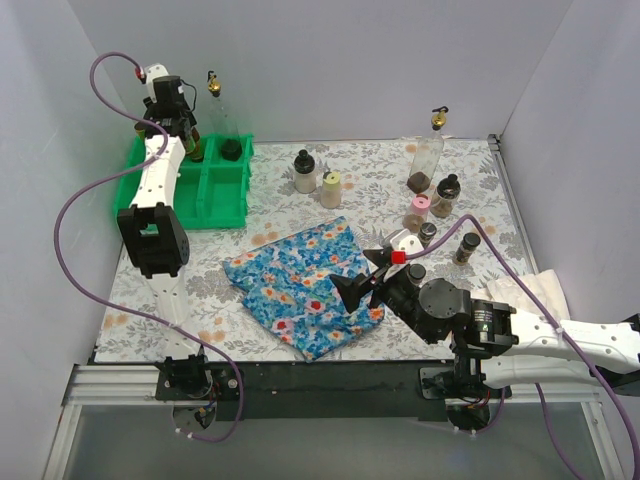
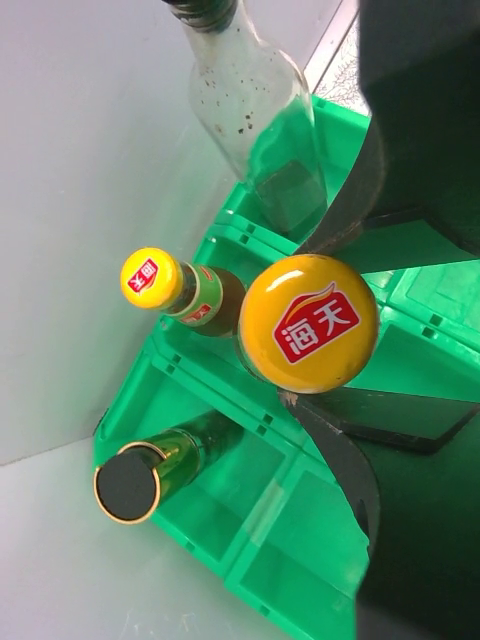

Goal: Organize the condiment bottles
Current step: Place the bottle in the storage box.

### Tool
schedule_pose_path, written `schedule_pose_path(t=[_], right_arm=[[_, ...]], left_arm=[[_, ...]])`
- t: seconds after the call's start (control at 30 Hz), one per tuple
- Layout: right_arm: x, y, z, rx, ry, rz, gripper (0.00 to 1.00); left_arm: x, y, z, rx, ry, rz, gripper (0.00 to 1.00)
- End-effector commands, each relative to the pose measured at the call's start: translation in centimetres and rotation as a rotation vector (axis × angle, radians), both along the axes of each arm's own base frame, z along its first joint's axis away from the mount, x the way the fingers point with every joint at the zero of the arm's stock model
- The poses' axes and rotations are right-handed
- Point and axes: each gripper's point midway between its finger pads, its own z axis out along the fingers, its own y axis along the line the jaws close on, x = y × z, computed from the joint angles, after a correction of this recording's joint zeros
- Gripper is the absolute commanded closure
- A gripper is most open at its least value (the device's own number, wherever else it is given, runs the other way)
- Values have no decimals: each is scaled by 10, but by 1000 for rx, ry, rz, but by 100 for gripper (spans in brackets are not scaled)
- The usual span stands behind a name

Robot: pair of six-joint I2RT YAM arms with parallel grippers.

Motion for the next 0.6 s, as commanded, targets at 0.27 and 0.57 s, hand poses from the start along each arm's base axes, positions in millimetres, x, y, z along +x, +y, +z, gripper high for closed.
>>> schedule_pose_path(t=[0.27, 0.57], right_arm=[[-1, 7, 11, 42, -38, 19, 8], [1, 3, 11, 39, -43, 0, 8]], left_arm=[[23, 2, 18, 23, -140, -10, 100], [28, 0, -12, 14, -99, -23, 81]])
